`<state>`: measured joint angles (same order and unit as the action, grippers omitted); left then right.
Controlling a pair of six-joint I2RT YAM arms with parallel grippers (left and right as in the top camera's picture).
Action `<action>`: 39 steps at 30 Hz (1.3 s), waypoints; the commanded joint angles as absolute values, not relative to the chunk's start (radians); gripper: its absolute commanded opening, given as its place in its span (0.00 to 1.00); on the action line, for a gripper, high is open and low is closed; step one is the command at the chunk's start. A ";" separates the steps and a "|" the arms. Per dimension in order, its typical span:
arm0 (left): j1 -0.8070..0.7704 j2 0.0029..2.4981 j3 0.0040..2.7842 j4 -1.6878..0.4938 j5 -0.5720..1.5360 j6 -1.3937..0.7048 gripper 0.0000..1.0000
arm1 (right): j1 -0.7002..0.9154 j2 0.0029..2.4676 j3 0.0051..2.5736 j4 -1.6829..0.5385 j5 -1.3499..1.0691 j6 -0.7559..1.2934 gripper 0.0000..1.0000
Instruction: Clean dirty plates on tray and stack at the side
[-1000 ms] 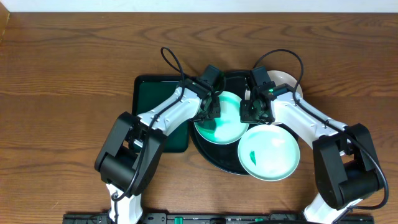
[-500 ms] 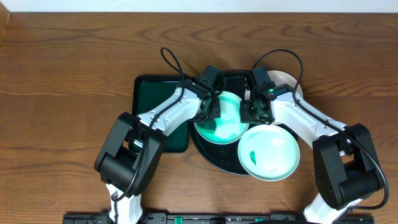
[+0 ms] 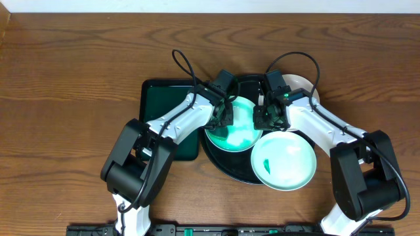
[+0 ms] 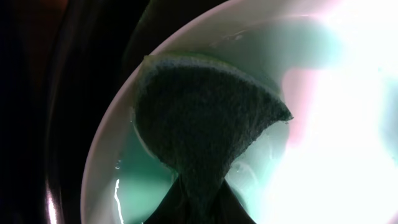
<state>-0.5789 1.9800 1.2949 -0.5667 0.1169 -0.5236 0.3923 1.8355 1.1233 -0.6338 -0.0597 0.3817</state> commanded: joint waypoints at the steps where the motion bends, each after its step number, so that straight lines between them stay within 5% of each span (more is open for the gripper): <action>1: -0.608 2.042 1.245 -0.556 0.202 -0.514 0.07 | 0.402 1.826 1.116 -0.628 -0.061 0.365 0.01; 12: -0.574 1.854 1.250 -0.525 0.306 -0.486 0.07 | 0.403 1.826 1.116 -0.628 -0.061 0.365 0.01; 21: -0.572 1.653 1.250 -0.536 0.170 -0.464 0.07 | 0.404 1.826 1.116 -0.628 -0.061 0.365 0.01; 39: -0.574 1.884 1.245 -0.532 0.014 -0.465 0.07 | 0.404 1.826 1.116 -0.620 -0.061 0.334 0.01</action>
<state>-0.5739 1.8599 1.2404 -0.5404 0.0631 -0.4740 0.3923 1.8351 1.1225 -0.6308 -0.0597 0.3656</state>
